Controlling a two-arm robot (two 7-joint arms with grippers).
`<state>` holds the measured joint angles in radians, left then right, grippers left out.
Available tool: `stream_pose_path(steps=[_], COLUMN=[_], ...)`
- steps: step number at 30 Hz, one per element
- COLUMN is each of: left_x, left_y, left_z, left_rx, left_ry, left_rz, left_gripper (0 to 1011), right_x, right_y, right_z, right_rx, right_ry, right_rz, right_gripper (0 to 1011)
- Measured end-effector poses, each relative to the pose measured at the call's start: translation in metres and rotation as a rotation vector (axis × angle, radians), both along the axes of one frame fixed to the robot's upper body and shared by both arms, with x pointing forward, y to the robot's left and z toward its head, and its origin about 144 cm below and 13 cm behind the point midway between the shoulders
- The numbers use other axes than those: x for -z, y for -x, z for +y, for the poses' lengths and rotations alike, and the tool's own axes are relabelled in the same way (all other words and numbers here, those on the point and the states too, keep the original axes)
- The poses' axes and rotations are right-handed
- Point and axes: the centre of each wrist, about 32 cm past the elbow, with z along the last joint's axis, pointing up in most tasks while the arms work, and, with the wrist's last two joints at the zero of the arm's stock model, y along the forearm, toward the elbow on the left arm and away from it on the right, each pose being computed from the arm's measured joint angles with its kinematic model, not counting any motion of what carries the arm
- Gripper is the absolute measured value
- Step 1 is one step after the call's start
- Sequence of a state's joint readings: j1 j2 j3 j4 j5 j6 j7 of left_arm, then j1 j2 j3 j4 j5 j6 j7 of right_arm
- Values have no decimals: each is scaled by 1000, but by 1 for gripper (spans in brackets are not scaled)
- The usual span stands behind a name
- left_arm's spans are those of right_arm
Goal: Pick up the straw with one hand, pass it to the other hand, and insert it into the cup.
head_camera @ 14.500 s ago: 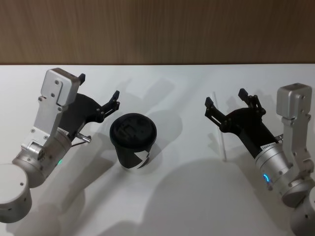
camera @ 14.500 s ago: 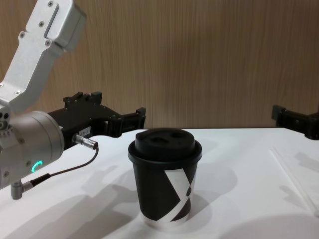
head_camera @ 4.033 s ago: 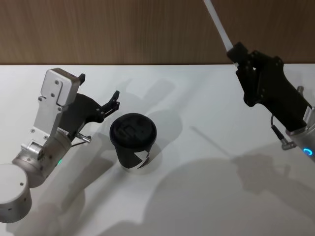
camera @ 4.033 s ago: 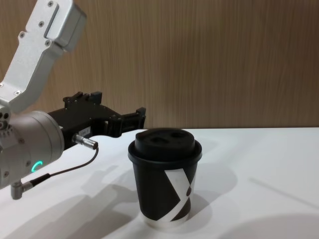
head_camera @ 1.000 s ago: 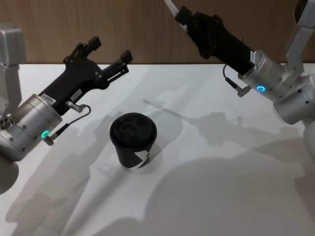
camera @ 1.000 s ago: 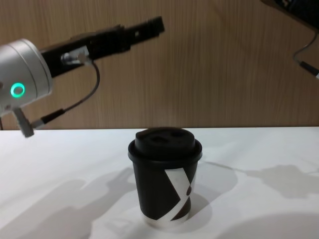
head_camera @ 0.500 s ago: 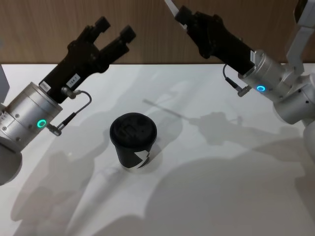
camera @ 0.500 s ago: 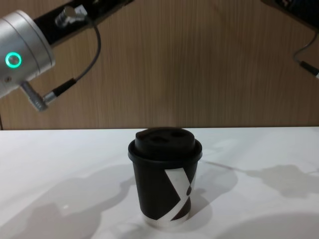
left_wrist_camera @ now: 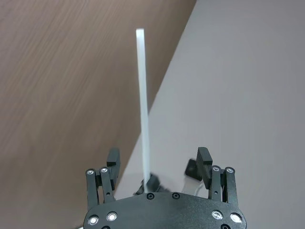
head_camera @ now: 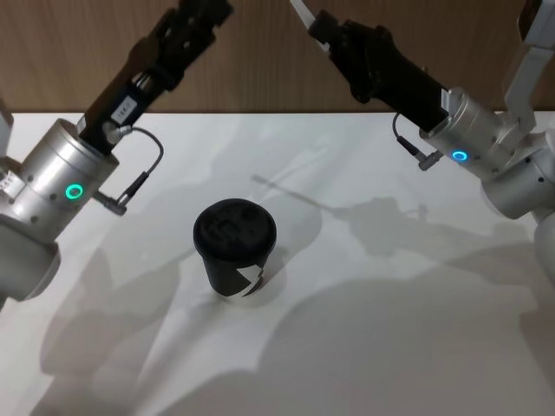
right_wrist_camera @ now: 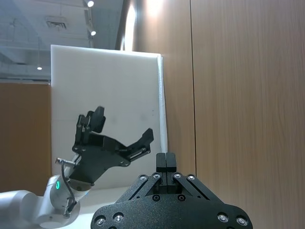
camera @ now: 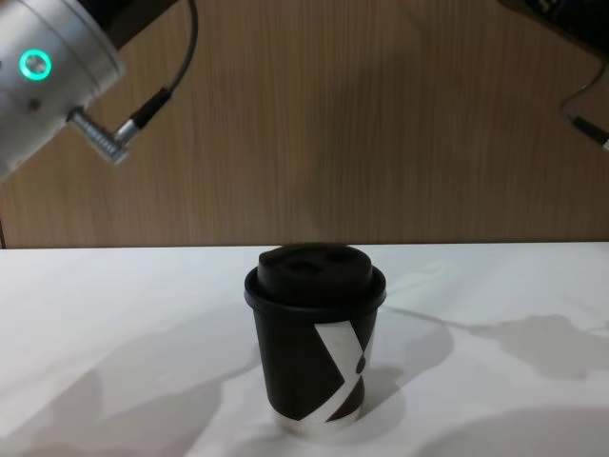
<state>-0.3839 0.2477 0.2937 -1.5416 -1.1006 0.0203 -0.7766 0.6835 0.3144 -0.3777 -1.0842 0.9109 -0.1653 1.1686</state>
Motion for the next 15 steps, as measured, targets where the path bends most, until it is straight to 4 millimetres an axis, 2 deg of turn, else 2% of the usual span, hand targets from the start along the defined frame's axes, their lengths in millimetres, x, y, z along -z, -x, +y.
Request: stream_pose_path(steps=[15], left_x=[-7], left_y=[-38], left_z=[-20], left_rx=[146], left_ry=[127], left_rz=[33], left_gripper=[1003], right_x=[0], right_y=[0], right_z=[0], right_rx=[0], right_ry=[0], right_rz=[0], right_gripper=[1])
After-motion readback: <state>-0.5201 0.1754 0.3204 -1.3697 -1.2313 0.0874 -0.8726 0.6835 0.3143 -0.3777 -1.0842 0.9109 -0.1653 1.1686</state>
